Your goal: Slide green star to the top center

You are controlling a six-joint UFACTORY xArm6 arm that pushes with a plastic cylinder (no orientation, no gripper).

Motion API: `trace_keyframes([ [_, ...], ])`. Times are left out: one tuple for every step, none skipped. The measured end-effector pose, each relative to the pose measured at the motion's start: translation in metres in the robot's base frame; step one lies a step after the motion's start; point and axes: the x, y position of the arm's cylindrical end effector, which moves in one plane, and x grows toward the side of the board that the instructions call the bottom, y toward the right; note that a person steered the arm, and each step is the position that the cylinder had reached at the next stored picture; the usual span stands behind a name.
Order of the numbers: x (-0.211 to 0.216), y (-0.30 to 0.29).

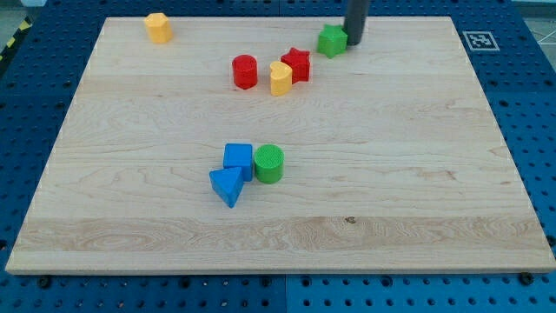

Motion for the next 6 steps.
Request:
trace_keyframes([
  [0.005, 0.034],
  [0.022, 0.046],
  [0.021, -0.002],
  [0.016, -0.046],
  [0.016, -0.064],
  [0.016, -0.064],
])
